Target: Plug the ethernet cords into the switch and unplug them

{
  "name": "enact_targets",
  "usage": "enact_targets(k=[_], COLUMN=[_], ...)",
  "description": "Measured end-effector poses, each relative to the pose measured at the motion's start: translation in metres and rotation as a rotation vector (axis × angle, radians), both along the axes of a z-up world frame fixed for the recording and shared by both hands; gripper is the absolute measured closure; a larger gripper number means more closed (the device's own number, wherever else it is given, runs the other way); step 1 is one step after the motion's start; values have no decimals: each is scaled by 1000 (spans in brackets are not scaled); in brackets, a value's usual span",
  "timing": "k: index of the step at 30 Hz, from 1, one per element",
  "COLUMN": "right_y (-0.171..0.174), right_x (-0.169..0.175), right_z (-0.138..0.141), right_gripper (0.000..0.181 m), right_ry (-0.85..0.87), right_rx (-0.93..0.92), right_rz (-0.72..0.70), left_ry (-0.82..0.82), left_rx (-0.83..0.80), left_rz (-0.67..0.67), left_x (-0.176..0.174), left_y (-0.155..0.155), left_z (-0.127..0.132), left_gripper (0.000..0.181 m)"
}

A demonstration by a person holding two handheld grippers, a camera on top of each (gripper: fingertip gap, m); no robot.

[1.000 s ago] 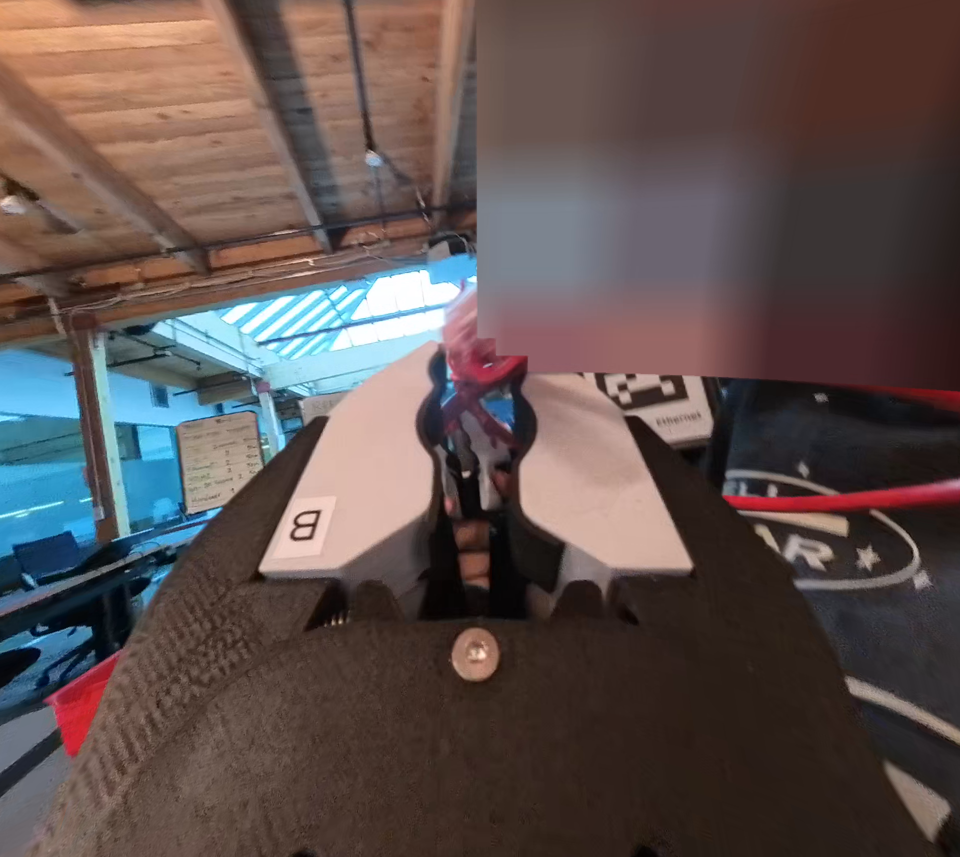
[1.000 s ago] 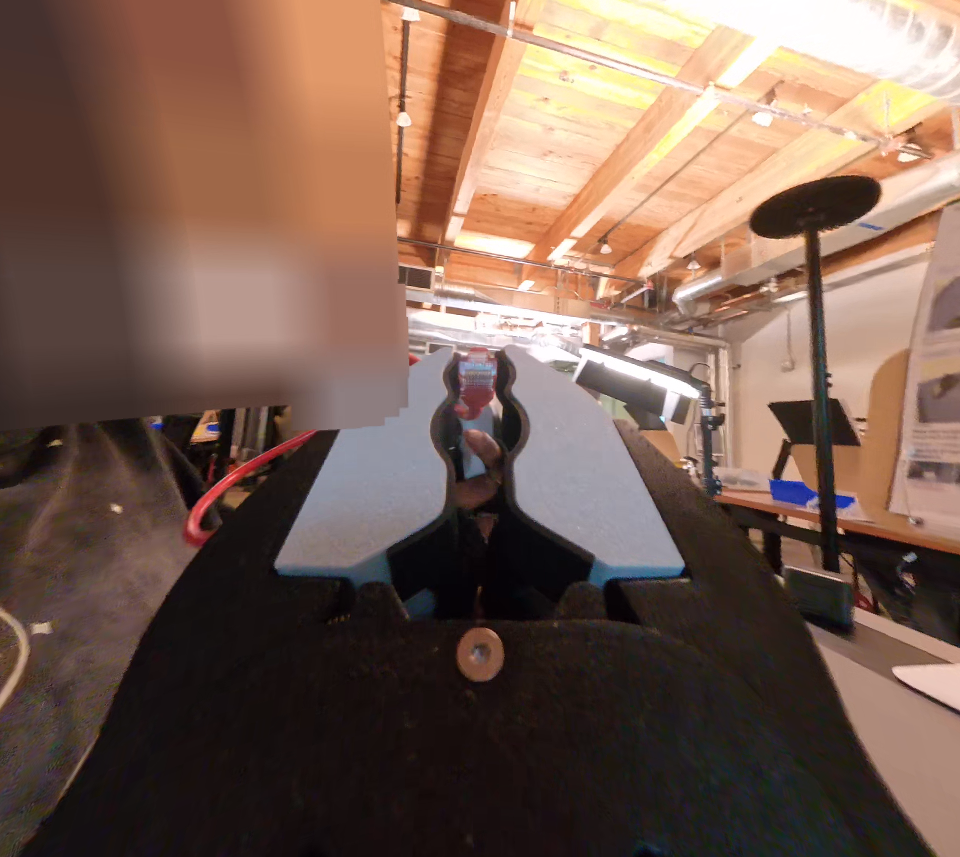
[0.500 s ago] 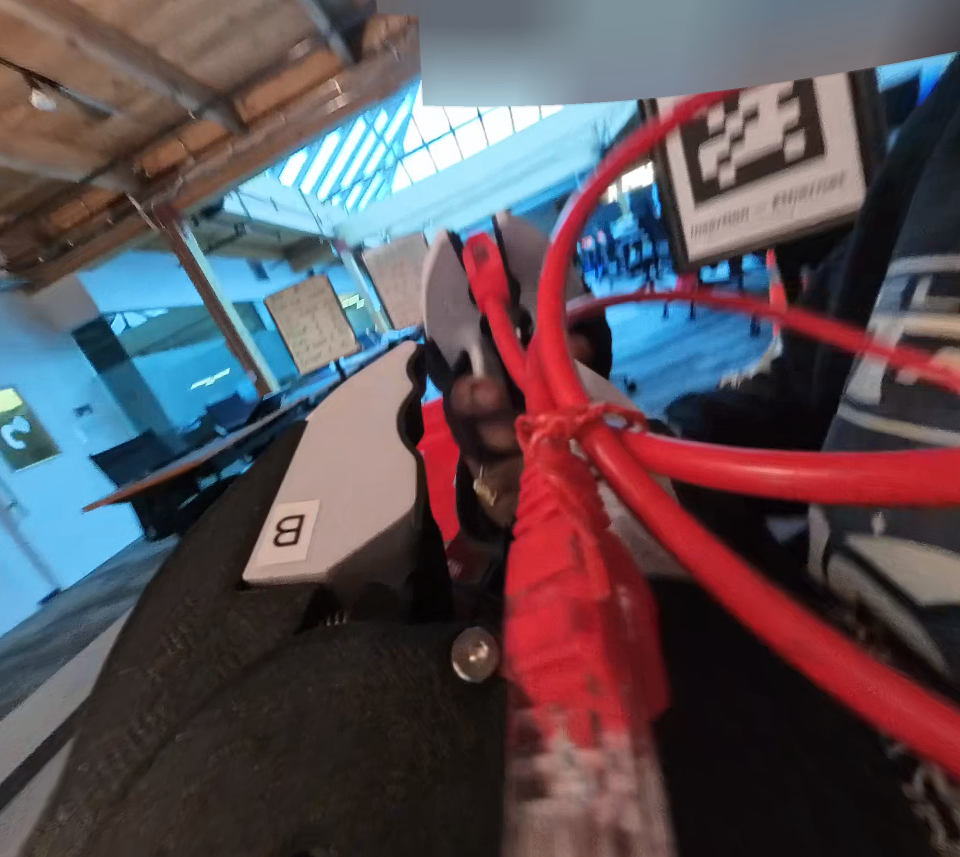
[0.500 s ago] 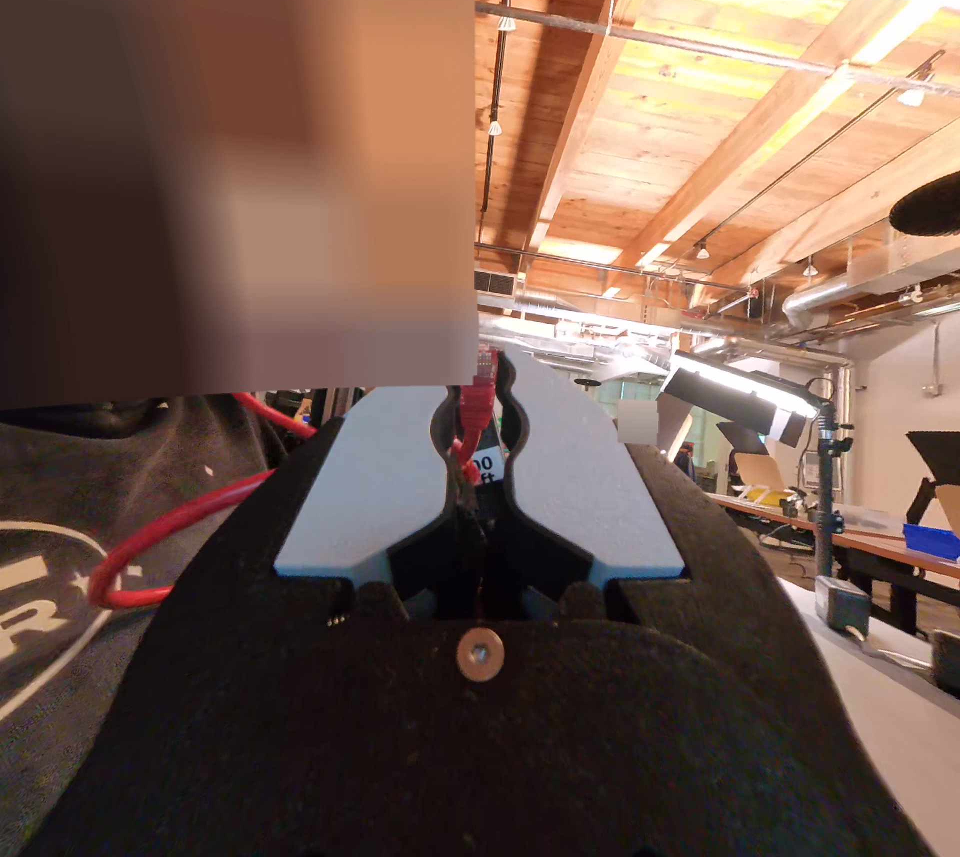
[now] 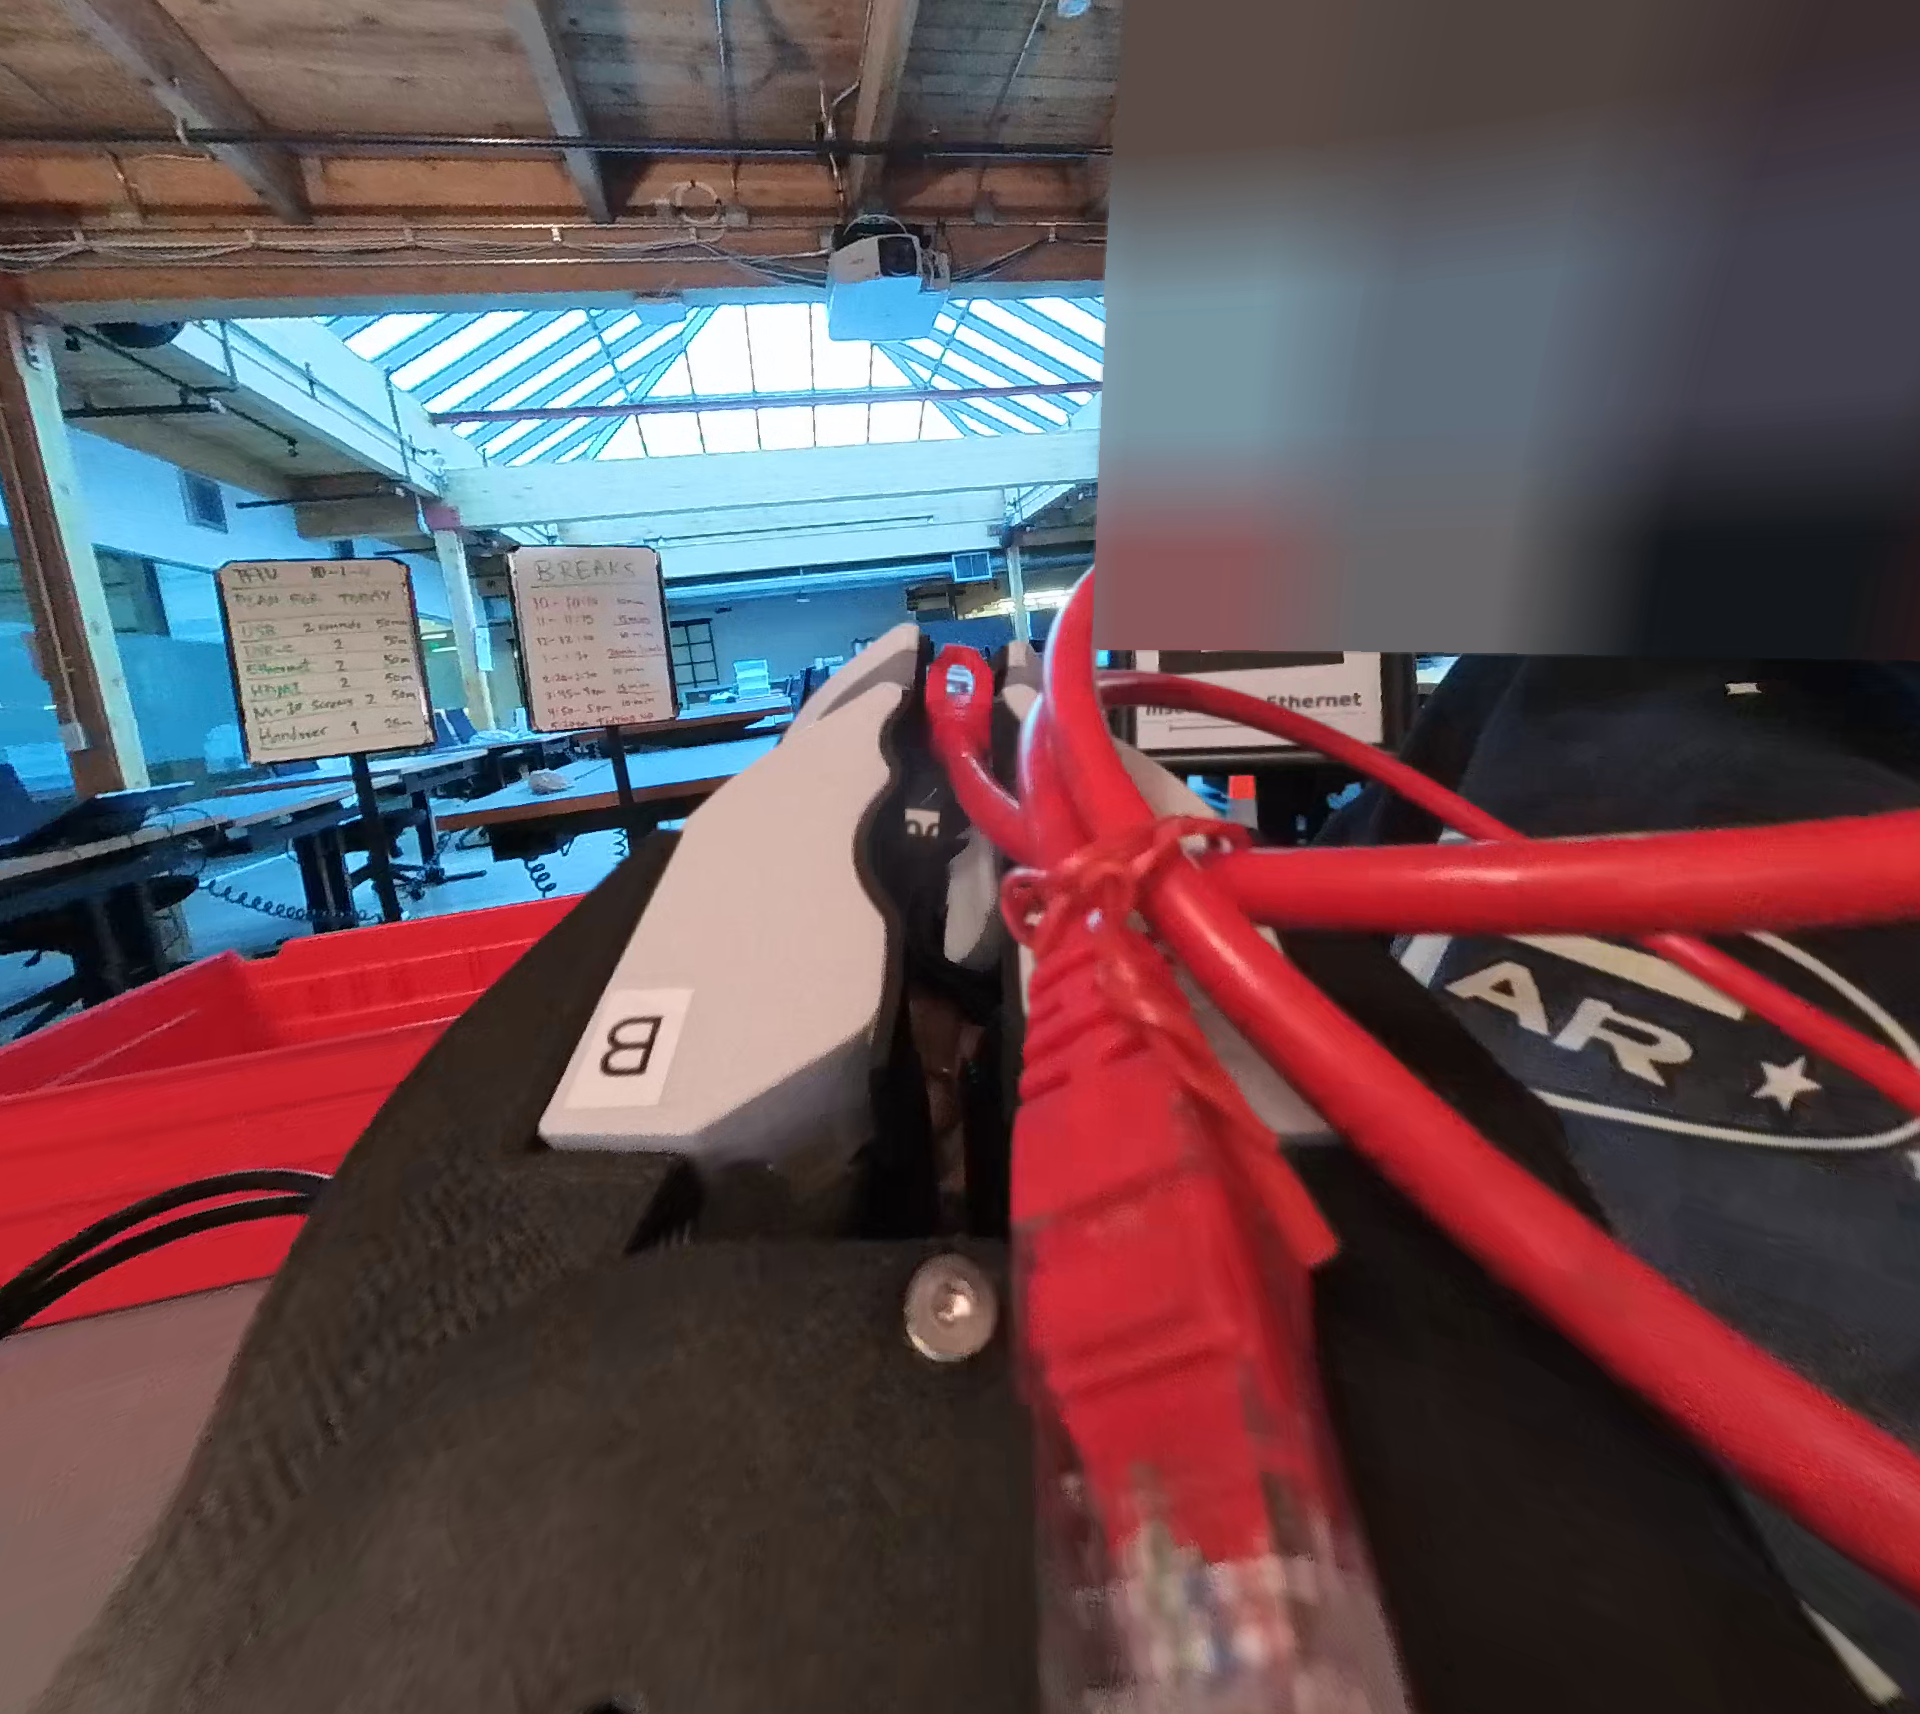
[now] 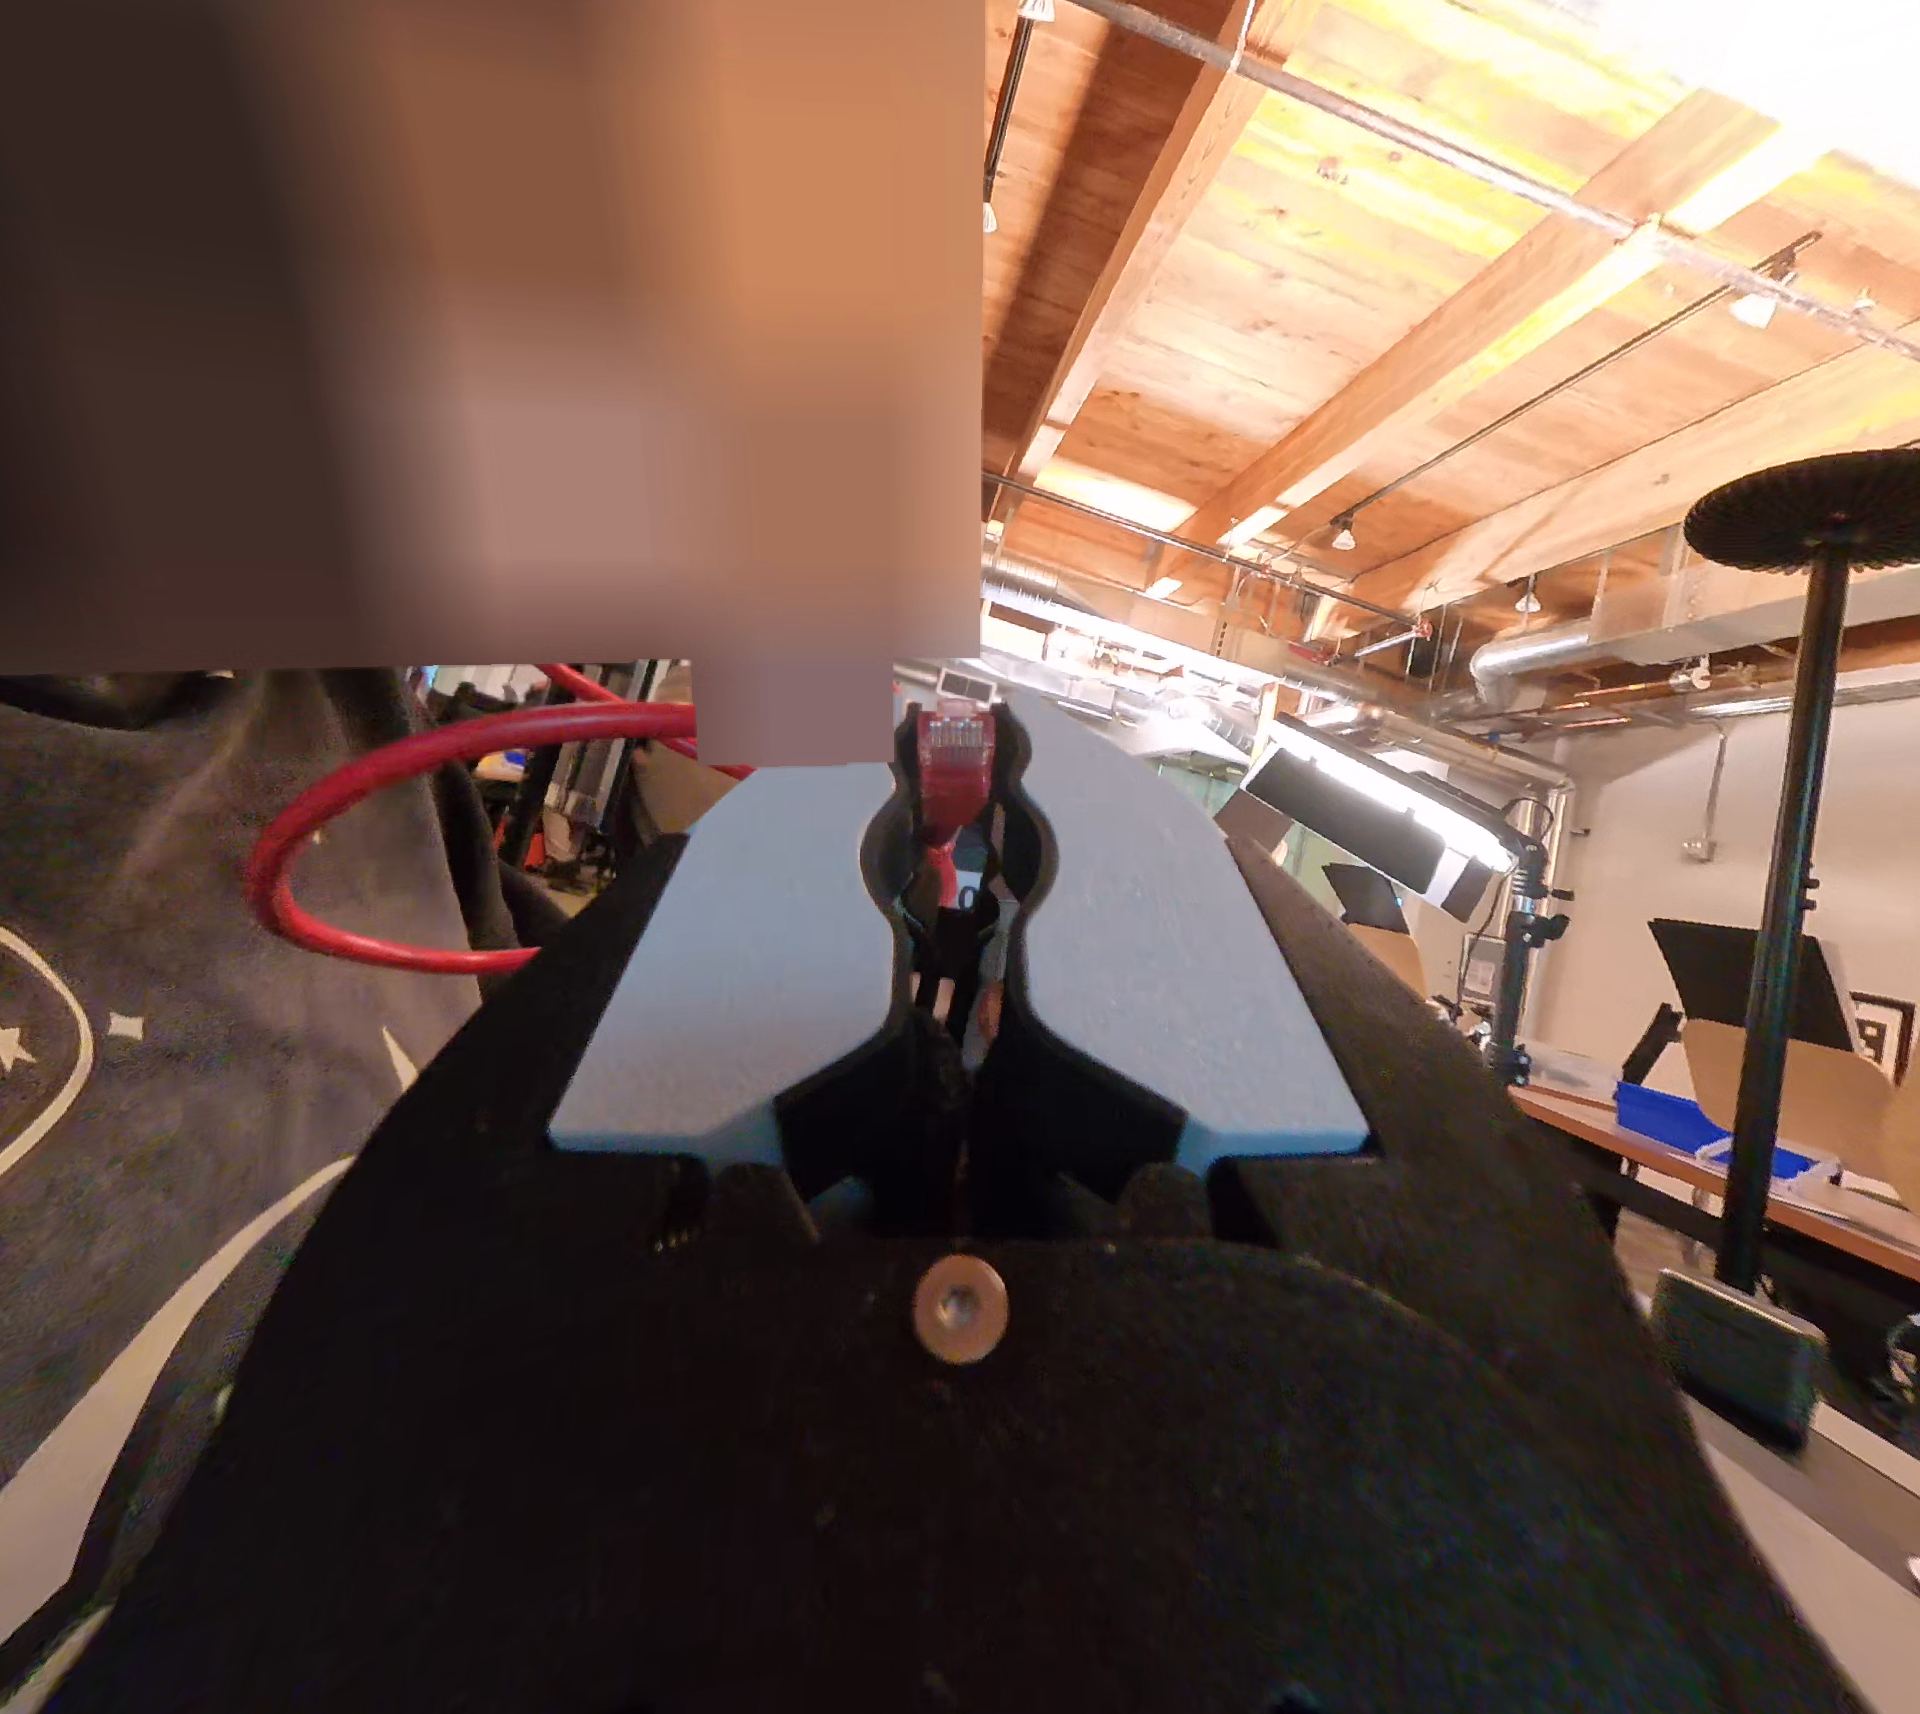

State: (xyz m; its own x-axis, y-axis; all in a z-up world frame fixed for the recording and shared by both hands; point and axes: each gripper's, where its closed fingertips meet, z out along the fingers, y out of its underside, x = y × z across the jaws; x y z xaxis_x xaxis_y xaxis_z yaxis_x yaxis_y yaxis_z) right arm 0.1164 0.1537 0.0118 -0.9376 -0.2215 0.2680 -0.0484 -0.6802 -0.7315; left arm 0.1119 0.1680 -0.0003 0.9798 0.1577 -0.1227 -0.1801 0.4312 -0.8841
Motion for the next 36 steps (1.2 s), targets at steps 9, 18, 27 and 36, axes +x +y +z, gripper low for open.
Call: enact_targets(k=[9, 18, 27, 36], right_y=[-6, 23, 93, 121], right_x=[-4, -86, -115, -138], right_z=[3, -40, -167, -187], right_gripper=[170, 122, 98, 114], right_ry=[64, -59, 209, 766], right_rx=[129, 943, 1638, 1457], right_rz=[-129, -487, -606, -768], left_ry=[-46, -1, 70, 106], left_rx=[35, 107, 131, 101], left_rz=[-34, 112, 195, 185], left_x=[-3, -21, -19, -14], left_y=[-10, -54, -78, -73], left_z=[6, 27, 41, 41], left_gripper=[169, 170, 170, 169])
